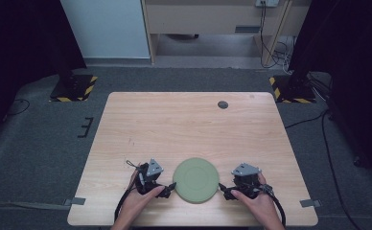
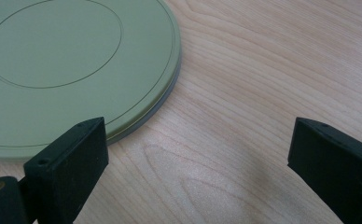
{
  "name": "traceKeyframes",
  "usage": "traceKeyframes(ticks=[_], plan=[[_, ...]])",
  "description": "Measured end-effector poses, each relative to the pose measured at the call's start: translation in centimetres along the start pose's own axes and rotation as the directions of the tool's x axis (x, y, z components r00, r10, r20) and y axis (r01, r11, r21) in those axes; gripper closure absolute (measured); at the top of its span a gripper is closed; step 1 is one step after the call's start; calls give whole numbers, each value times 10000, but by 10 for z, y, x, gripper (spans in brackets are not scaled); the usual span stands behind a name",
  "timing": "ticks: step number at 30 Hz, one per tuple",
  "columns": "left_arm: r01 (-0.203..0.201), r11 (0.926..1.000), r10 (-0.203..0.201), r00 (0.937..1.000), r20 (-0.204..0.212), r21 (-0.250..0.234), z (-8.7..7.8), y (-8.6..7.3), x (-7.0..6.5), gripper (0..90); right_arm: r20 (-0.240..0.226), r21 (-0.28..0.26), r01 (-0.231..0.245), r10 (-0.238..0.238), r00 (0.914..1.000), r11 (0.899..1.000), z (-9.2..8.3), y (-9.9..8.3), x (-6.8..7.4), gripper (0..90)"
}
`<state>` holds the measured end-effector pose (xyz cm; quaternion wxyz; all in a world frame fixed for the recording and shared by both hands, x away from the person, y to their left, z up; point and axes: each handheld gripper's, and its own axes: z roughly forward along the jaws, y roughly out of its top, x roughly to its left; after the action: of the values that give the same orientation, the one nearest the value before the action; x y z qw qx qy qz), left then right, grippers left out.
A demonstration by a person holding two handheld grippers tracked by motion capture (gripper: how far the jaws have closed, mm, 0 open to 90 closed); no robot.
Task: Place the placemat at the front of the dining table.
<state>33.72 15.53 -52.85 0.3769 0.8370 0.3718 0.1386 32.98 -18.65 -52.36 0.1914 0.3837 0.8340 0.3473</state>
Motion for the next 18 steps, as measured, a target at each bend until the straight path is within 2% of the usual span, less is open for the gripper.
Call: traceKeyframes(ticks=[6,10,14,18], plan=[[-56,10000,57,9999,-130,19,2,0,-1,20,-42,78,83,-83,10000,9999,2,-1,2,51],[88,10000,-89,9998,-170,-47,3,0,0,14,-7,102,123,-123,9999,9999,2,-1,2,51],[17,10000,-20,9994,-339,-94,4,2,-2,12,-30,122,141,-141,9999,9998,3,-1,3,51],[84,9999,-88,9994,-341,-114,5,2,-2,10,-32,112,135,-135,9999,9998,3,-1,3,50]])
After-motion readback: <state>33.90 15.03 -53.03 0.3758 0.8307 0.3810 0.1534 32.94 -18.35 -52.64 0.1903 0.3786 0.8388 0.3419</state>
